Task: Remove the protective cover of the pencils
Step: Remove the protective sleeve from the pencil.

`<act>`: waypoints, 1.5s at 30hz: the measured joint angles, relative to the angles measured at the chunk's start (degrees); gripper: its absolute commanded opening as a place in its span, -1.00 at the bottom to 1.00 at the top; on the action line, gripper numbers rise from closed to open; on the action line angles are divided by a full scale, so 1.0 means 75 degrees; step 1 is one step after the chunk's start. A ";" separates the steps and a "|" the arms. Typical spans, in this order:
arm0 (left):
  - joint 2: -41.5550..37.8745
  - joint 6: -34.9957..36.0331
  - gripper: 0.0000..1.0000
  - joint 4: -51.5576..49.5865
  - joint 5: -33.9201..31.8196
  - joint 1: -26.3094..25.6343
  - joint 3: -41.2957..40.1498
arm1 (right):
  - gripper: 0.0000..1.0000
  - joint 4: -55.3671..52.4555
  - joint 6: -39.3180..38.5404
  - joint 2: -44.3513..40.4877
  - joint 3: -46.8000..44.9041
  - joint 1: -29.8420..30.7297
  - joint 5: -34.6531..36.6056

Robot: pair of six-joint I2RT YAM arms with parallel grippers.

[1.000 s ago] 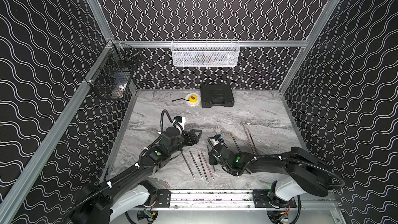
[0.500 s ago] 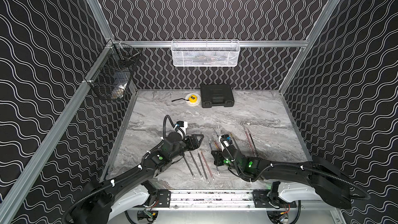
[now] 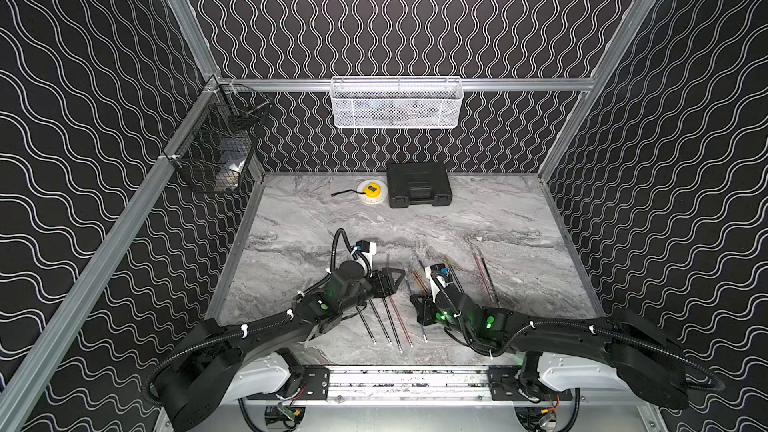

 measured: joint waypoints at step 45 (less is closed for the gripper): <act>0.0169 -0.0122 0.46 -0.0067 -0.0527 -0.0329 0.0006 | -1.00 -0.0050 0.0006 -0.0691 0.0041 0.1011 0.1649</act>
